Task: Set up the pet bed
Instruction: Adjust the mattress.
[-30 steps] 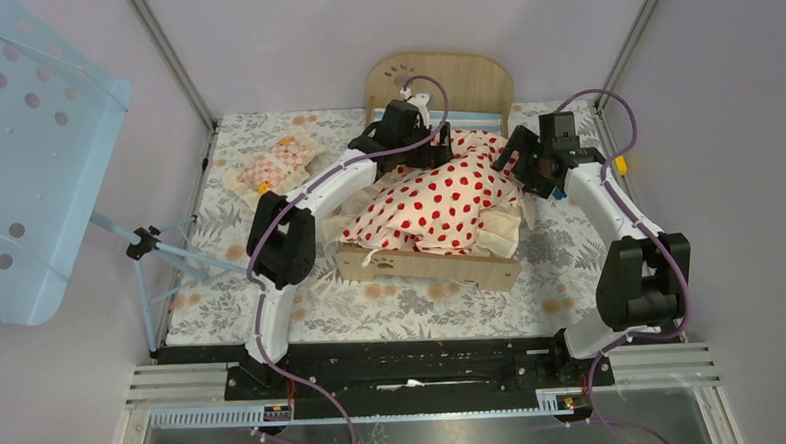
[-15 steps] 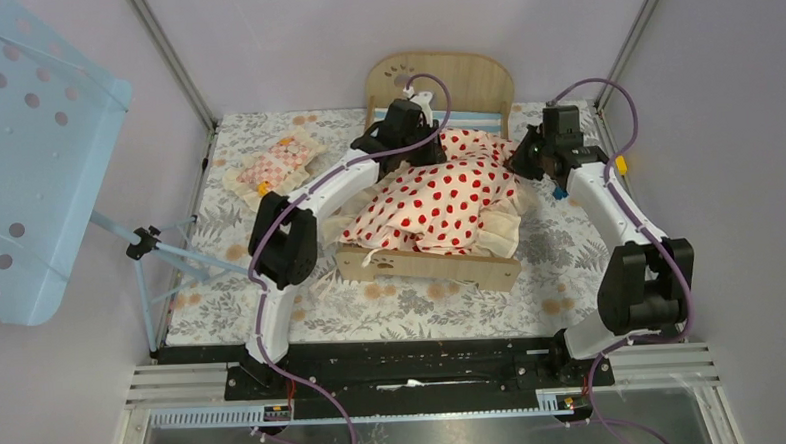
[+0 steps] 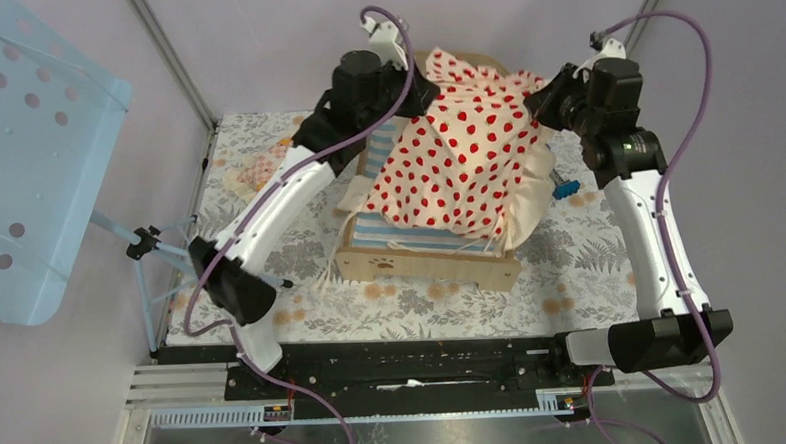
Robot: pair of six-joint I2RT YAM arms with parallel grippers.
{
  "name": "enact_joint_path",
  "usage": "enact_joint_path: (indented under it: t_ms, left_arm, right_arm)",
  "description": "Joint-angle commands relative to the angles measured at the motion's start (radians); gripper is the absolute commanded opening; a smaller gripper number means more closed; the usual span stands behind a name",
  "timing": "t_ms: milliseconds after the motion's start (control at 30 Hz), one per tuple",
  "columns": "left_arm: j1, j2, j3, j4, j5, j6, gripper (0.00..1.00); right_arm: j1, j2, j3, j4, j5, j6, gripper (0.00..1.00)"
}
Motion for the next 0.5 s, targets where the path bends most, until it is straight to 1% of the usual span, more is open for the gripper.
enact_joint_path:
  t_ms: [0,100,233,367,467]
  left_arm:
    - [-0.024,-0.184,0.061,0.057,-0.085,0.031,0.0]
    - [-0.03,-0.265,0.045,0.056,-0.136,0.034,0.0]
    - [-0.033,-0.369,0.044,0.045,-0.162,0.035,0.0]
    - [-0.037,-0.452,0.044,0.002,-0.134,0.006,0.0]
    - [-0.043,-0.514,0.012,-0.044,-0.122,-0.017,0.0]
  right_arm:
    - [-0.002,-0.059,0.154,-0.052,-0.032,-0.066,0.0]
    - [-0.001,-0.086,0.207,-0.068,-0.077,-0.064,0.0]
    - [0.001,-0.101,0.306,-0.103,-0.133,-0.047,0.0]
    - [0.002,-0.105,0.44,-0.176,-0.155,-0.046,0.0]
    - [0.001,-0.119,0.493,-0.222,-0.202,-0.045,0.0]
